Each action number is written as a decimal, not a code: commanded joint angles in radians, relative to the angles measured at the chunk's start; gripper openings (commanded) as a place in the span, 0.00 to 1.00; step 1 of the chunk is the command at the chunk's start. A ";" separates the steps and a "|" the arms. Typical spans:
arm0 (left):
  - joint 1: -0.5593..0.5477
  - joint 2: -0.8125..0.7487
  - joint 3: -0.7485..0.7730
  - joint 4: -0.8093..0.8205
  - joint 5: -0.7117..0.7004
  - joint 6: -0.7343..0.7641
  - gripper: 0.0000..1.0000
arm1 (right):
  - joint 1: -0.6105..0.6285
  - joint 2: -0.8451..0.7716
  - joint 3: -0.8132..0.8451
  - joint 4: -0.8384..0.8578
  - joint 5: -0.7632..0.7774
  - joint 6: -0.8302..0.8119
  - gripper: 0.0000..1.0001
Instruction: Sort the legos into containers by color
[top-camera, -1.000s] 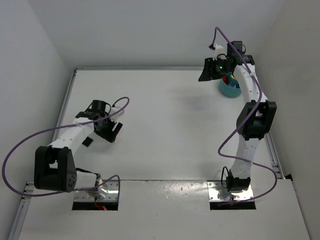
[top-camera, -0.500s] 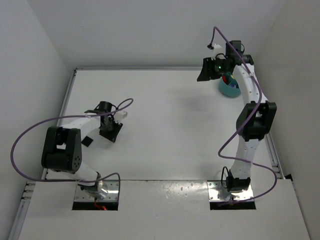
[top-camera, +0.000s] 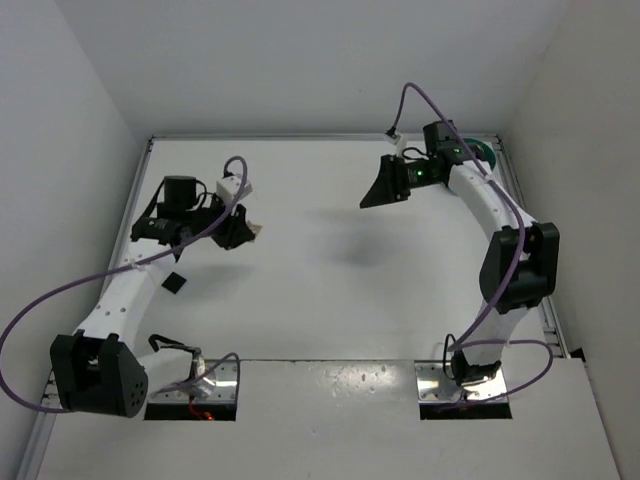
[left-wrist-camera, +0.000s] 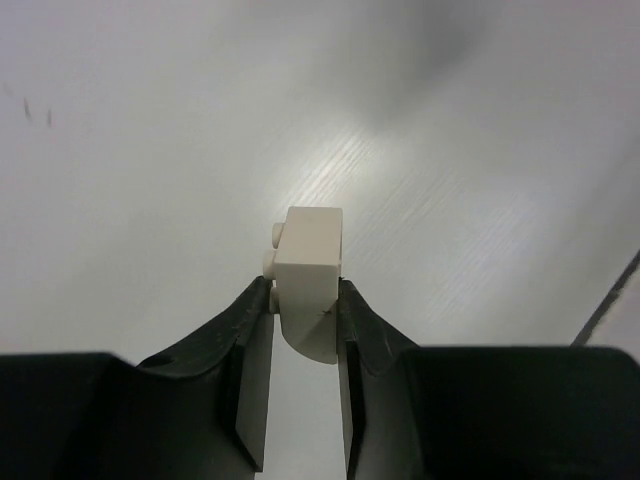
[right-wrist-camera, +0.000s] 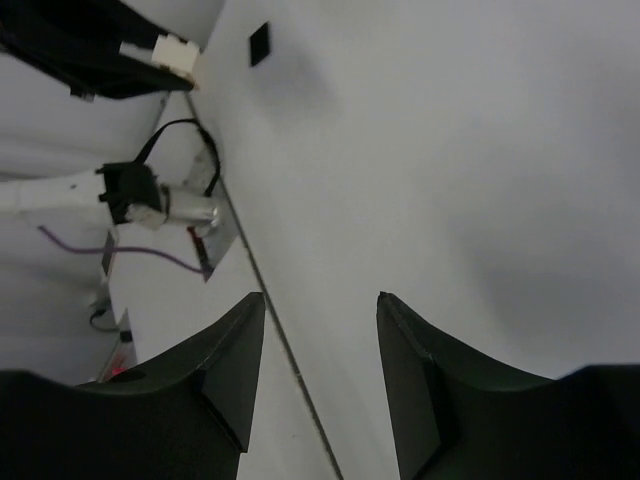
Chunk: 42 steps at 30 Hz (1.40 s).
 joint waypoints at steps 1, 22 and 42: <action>-0.012 -0.002 0.094 0.011 0.278 -0.042 0.12 | 0.073 -0.098 -0.033 0.077 -0.184 -0.064 0.50; -0.191 0.065 0.247 0.001 0.525 -0.225 0.19 | 0.428 -0.055 0.091 0.249 -0.150 -0.038 0.59; -0.191 0.065 0.238 0.011 0.525 -0.225 0.21 | 0.480 -0.037 0.071 0.249 -0.123 -0.065 0.27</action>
